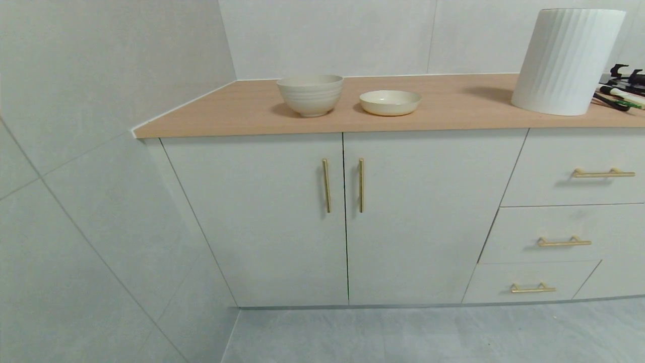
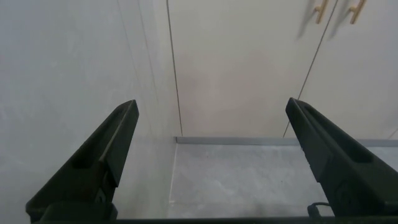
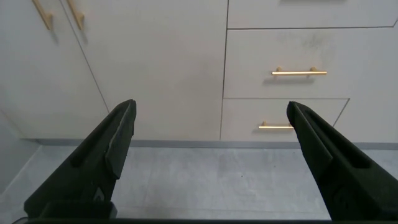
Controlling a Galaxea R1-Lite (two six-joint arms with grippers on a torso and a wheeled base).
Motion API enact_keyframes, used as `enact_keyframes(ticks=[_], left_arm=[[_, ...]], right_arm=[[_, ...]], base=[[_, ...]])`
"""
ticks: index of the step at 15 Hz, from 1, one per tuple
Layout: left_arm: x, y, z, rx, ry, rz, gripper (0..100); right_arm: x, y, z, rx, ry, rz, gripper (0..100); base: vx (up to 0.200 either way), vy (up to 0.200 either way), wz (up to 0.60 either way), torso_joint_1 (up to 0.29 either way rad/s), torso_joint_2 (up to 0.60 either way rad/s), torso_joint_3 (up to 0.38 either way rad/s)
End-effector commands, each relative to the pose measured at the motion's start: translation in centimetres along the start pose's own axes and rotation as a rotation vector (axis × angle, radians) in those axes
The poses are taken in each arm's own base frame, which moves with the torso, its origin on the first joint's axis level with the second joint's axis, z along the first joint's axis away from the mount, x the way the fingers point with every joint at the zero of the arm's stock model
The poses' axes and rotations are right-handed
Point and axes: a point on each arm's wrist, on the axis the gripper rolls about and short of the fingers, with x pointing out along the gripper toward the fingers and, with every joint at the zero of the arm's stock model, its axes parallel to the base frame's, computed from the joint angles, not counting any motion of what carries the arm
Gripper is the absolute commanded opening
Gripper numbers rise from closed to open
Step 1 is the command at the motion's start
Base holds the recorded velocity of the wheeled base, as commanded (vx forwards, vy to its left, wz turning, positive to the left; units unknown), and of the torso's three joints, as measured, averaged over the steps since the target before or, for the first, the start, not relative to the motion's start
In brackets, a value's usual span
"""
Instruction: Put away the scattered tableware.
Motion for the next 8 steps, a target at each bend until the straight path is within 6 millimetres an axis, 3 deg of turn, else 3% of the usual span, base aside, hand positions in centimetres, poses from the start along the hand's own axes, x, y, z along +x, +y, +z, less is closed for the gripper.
enact_keyframes(ticks=[1, 6, 8], left_arm=[[0.0, 0.0, 0.0, 0.0, 0.001, 0.0, 100], [0.0, 0.0, 0.0, 0.0, 0.001, 0.0, 100], [0.0, 0.0, 0.0, 0.0, 0.001, 0.002, 100]], right_arm=[[0.01, 0.0, 0.0, 0.0, 0.001, 0.0, 100], [0.01, 0.0, 0.0, 0.0, 0.001, 0.0, 100], [0.01, 0.0, 0.0, 0.0, 0.001, 0.0, 100]], base=[[0.0, 0.0, 0.0, 0.0, 0.0, 0.0], [0.0, 0.0, 0.0, 0.0, 0.0, 0.0], [0.2, 0.0, 0.0, 0.002, 0.0, 0.005]])
